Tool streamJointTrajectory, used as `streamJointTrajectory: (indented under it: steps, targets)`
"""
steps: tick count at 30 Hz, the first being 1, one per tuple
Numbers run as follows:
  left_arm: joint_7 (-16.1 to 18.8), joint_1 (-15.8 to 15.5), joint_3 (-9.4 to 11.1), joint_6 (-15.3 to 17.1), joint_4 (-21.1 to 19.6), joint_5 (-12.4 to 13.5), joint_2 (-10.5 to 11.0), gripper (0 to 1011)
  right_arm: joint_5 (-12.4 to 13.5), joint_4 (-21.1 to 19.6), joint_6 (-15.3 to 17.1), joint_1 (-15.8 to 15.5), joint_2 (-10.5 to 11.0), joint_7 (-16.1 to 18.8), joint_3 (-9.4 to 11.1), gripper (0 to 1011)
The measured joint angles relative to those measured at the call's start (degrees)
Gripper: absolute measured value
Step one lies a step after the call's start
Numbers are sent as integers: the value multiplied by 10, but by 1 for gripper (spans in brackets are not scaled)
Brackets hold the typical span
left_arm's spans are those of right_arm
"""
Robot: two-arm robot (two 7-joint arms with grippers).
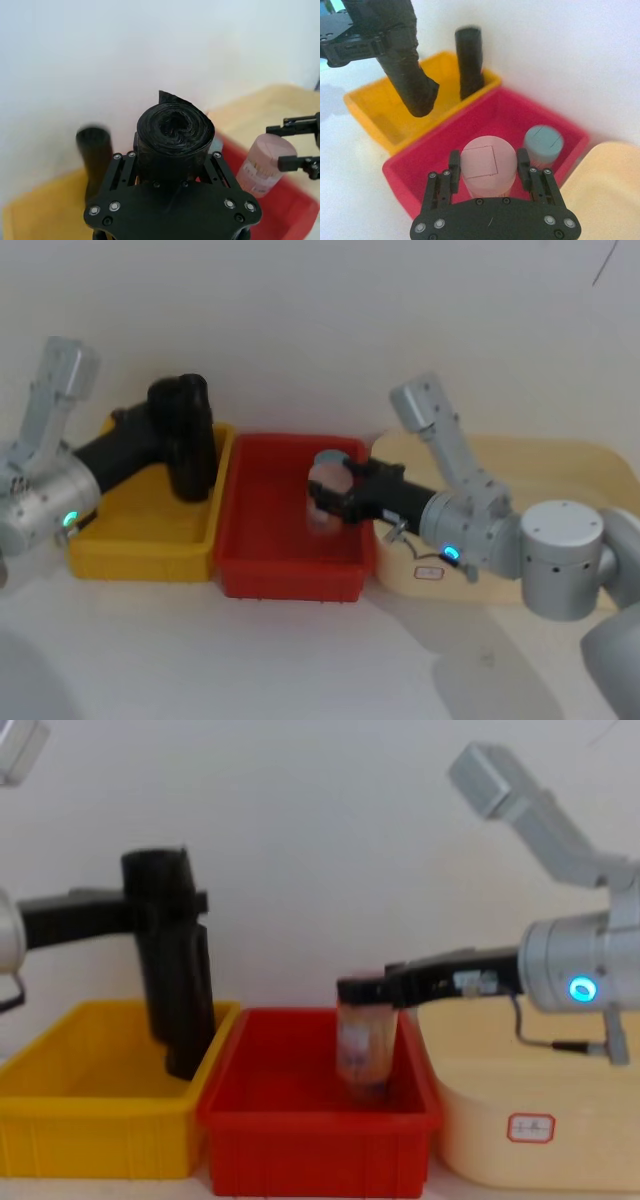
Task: Pick up the garbage bag with the one hand and transfer it to the other hand.
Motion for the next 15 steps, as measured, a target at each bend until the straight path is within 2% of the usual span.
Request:
streamJointTrajectory:
  steps: [8, 15]
  targets:
    - [-20, -54, 17, -10, 9, -2, -25, 472, -4, -64, -2, -12, 22, -18, 32, 656]
    - [-50, -118, 49, -23, 60, -1, -68, 472, -5, -118, 6, -27, 44, -44, 74, 656]
